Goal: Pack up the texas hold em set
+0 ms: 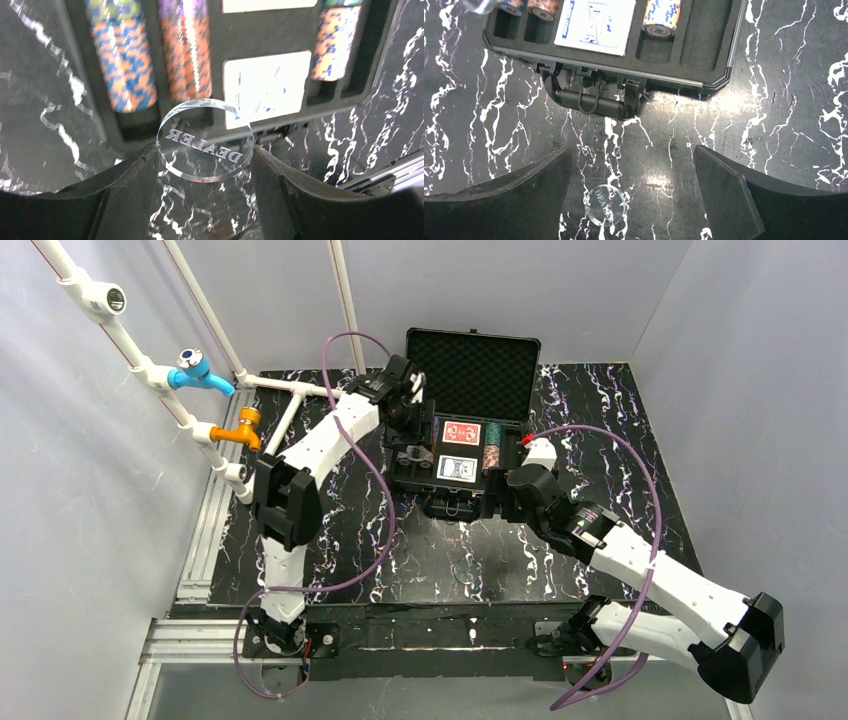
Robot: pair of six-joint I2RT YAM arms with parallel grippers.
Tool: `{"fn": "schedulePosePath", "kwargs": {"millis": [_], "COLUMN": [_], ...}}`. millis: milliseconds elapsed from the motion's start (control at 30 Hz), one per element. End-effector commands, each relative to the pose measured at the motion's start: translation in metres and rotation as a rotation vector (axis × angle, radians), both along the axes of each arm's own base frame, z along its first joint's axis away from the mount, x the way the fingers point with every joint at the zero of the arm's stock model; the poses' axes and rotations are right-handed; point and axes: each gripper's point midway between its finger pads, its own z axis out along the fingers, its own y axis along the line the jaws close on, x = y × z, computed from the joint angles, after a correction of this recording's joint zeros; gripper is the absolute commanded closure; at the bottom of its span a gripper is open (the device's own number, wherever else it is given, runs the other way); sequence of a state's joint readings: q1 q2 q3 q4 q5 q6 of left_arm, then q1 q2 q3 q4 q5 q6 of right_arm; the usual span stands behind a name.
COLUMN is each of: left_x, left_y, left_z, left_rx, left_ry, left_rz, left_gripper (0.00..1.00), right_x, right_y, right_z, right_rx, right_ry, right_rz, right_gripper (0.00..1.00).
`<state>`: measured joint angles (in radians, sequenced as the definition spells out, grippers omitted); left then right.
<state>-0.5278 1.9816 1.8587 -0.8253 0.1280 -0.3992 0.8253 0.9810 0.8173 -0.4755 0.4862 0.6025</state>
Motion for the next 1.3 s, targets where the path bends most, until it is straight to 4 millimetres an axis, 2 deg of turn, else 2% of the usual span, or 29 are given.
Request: {"fn": "schedulePosePath", "kwargs": {"millis": [0, 267, 500, 867, 1267], "left_x": [0.016, 0.056, 0.076, 0.098, 0.103], "left_y": [-0.035, -0.082, -0.102, -0.111, -0.113], "left_z": [0.005, -0.007, -0.012, -0.011, -0.037], "left_rx": [-0.086, -0.174, -0.237, -0.241, -0.201], "left_ry": [0.008, -0.020, -0.066, -0.163, -0.164], "left_rz": [-0.057, -0.077, -0.075, -0.109, -0.134], "left_gripper": [1.00, 1.00, 1.00, 1.00, 1.00], "right_x": [0.010, 0.006, 0.004, -0.003, -0.005], "right_y": [-0.001, -0.012, -0.008, -0.012, -0.014], "right_z": [0.031, 0.035, 0.038, 0.040, 0.043], "right_rx": [0.051, 0.061, 0.081, 0.104, 0.126], "right_ry": [-0.068, -0.080, -0.073, -0.072, -0.081], "right_rz": [-0.060, -0.095, -0.080, -0.079, -0.080], "right_gripper": [0.02, 0.02, 0.02, 0.02, 0.02]}}
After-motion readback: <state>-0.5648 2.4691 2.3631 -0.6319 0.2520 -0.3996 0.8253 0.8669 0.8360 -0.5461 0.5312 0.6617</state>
